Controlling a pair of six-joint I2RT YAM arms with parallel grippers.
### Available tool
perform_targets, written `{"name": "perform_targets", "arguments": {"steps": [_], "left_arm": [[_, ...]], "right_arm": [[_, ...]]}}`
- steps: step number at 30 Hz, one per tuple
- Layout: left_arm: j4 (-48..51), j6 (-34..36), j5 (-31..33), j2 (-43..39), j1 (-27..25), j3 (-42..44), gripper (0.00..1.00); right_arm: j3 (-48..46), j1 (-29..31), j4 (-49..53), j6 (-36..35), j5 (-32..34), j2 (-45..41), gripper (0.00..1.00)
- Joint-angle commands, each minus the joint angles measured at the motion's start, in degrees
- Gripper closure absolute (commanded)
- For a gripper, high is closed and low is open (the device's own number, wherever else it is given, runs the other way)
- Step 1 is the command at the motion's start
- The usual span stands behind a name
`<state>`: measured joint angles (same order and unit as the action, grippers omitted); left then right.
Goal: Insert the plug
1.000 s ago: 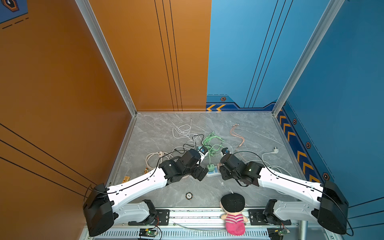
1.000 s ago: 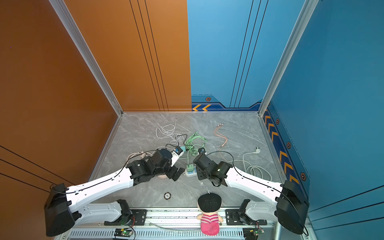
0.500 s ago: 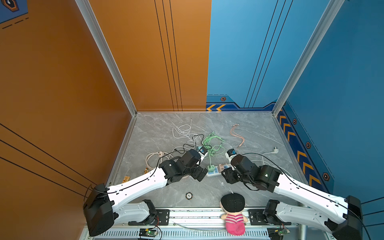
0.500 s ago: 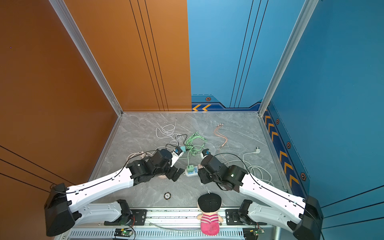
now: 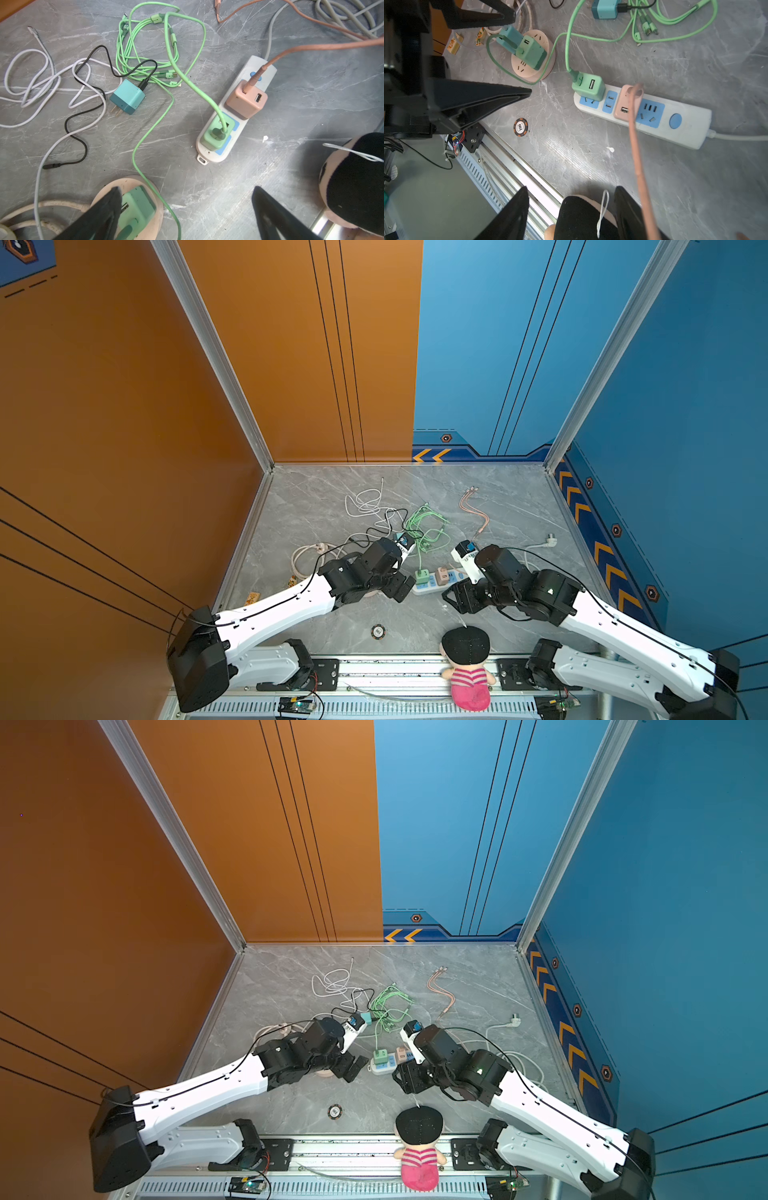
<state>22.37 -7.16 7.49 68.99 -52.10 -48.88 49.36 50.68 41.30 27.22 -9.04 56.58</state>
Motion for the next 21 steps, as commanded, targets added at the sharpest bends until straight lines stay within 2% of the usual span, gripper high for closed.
{"name": "perform_targets", "arguments": {"steps": [1,5,8,12,16,21], "left_arm": [[1.1,-0.79,0.12,-0.35,0.71,-0.49,0.02],[1.1,-0.93,-0.52,-0.66,1.2,-0.68,0.02],[1.11,-1.29,-0.89,-0.82,1.6,-0.83,0.02],[1.19,-1.92,-1.91,-0.67,2.1,-0.86,0.02],[1.18,-2.69,-2.9,-0.4,2.91,-1.01,0.02],[1.18,-3.53,-4.25,0.39,4.09,-1.23,0.02]], "right_arm": [[3.25,-0.16,0.61,-3.98,-0.38,3.82,0.34],[6.8,-1.16,-1.73,-6.11,-1.54,5.97,0.31],[7.03,-3.61,-4.03,-7.42,-8.0,7.23,0.28],[5.71,-7.7,-4.56,-8.73,-12.06,10.12,0.26],[5.17,-13.13,-4.71,-9.92,-19.25,13.26,0.24],[6.17,-16.85,-5.13,-11.64,-26.86,15.09,0.21]]}}
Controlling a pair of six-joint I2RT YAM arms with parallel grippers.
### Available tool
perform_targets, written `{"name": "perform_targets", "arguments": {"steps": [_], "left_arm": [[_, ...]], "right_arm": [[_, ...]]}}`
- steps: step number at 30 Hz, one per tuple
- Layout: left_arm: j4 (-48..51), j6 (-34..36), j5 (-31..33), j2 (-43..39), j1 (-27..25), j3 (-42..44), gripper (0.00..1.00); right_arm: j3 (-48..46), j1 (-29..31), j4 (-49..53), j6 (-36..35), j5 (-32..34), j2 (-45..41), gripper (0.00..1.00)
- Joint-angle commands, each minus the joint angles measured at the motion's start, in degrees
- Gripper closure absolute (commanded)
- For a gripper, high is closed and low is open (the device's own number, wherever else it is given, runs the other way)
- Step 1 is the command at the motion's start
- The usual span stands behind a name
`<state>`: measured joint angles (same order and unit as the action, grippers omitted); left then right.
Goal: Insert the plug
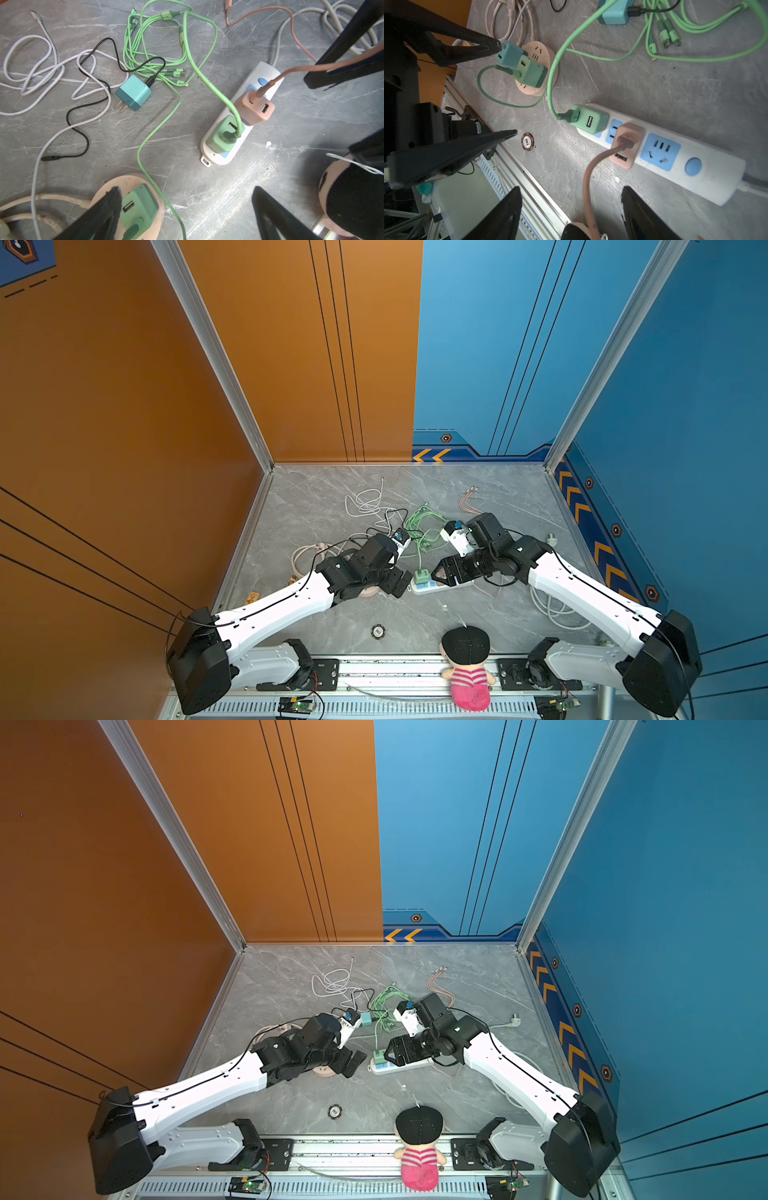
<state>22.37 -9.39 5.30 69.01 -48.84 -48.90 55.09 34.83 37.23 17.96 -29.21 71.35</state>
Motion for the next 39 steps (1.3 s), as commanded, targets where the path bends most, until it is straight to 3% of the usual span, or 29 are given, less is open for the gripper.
{"name": "perform_targets", "arguments": {"steps": [1,7,14,23,39], "left_arm": [[1.18,-1.44,-2.21,0.56,1.02,-1.29,0.02],[1.18,-2.02,-3.87,0.47,1.55,-1.35,0.02],[1.14,-2.96,-5.02,-0.33,2.5,-1.38,0.02],[1.1,-3.71,-4.7,-0.46,2.54,-1.07,0.02],[0.68,-4.26,-4.75,0.06,2.61,-0.53,0.02]], "right_arm": [[0.71,-1.63,-1.11,-2.41,-7.96,0.53,0.19],[0.12,-2.62,-2.22,-2.83,-16.59,0.98,0.07],[-2.51,-4.02,-4.45,-3.44,-23.52,-1.62,0.04],[-7.62,-9.16,-4.44,-1.1,-23.84,-2.88,0.02],[-7.67,-2.74,3.77,-4.63,-18.62,4.87,0.05]]}}
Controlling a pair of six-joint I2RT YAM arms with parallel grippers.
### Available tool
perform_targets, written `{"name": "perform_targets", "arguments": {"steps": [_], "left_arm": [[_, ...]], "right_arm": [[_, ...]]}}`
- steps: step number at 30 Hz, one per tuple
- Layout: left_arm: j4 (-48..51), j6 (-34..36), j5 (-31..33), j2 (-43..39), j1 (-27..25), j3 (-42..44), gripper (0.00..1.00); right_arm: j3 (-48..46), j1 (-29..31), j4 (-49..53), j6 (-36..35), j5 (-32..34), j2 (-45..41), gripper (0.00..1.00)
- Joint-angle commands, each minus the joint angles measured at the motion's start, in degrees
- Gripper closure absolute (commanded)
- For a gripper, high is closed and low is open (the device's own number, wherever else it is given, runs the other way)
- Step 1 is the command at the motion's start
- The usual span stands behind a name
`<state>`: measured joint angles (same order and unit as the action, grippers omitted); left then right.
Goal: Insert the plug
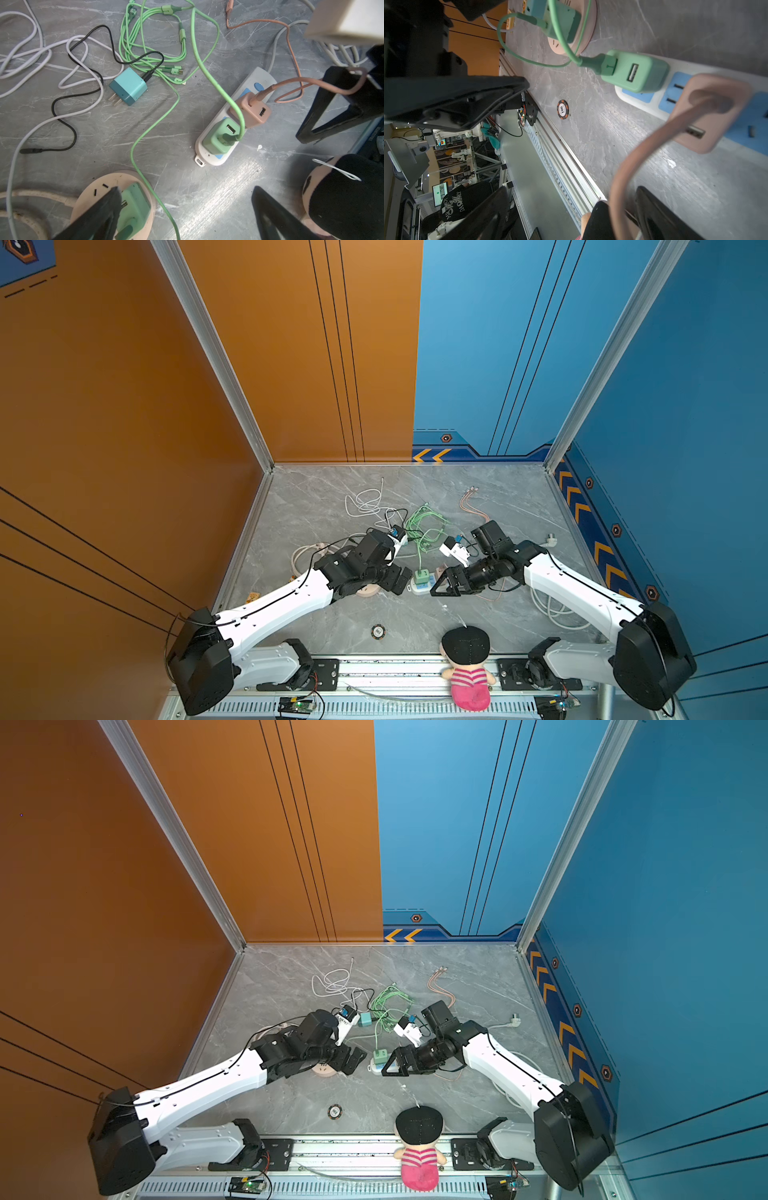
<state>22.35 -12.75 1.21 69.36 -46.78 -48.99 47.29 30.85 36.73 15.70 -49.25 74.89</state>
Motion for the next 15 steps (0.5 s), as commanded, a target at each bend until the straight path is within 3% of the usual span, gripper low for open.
{"name": "perform_targets", "arguments": {"steps": [1,5,15], "left_arm": [[0.46,-0.94,-0.69,-0.27,0.55,-0.27,0.02],[-0.29,-1.29,-1.17,0.4,0.56,-0.04,0.02],[-1.41,-2.1,-1.92,2.0,0.55,-0.14,0.02]], "right_arm": [[0.08,1.44,4.23,-2.51,1.57,1.36,0.05],[1.84,1.46,4.23,-2.84,1.97,1.48,0.04],[8.69,4.91,4.36,-7.63,-5.22,7.83,0.06]]}}
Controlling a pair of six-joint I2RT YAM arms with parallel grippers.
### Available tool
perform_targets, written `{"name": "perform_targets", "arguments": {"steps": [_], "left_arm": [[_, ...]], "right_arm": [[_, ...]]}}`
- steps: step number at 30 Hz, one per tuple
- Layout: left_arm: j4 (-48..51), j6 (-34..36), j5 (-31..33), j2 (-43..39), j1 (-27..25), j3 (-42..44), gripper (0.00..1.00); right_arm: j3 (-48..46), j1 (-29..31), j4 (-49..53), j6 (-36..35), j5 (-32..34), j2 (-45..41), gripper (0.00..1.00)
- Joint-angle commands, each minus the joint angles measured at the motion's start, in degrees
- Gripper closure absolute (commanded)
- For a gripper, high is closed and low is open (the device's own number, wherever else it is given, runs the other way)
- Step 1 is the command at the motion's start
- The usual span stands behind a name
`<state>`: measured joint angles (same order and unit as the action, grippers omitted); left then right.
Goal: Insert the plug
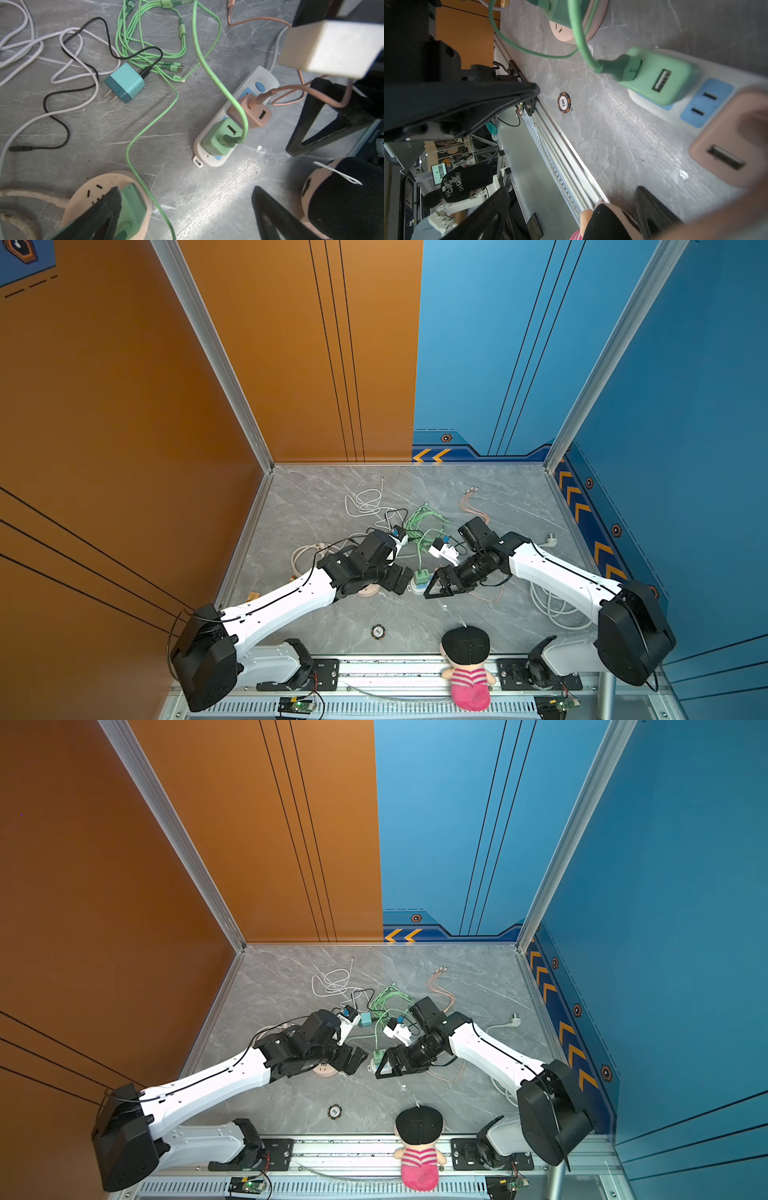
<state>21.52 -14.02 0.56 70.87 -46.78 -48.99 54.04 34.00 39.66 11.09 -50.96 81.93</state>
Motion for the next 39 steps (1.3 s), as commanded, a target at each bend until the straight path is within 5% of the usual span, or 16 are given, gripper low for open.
{"name": "perform_targets", "arguments": {"steps": [1,15,23,27,31,39], "left_arm": [[-0.72,-0.88,-1.32,0.5,0.66,-0.09,0.02],[-2.0,-1.11,-2.43,3.33,1.13,-1.96,0.02],[-1.13,-1.96,-2.01,1.61,1.17,-1.73,0.02],[-0.18,-1.89,-1.5,0.51,1.22,-1.94,0.02],[0.64,-1.71,-1.43,0.66,1.19,-2.48,0.02],[1.81,-1.67,-1.02,1.82,1.24,-3.38,0.02]], "right_arm": [[2.03,2.34,1.61,-3.31,-3.95,0.55,0.05],[0.82,8.51,4.14,-5.03,-5.27,-3.66,0.08],[6.1,2.66,4.3,1.34,7.14,-9.22,0.11],[8.01,0.0,7.11,4.45,18.96,-11.37,0.23],[8.02,0.56,7.71,5.21,23.01,-13.4,0.33],[6.96,1.65,9.38,6.75,38.8,-14.67,0.25]]}}
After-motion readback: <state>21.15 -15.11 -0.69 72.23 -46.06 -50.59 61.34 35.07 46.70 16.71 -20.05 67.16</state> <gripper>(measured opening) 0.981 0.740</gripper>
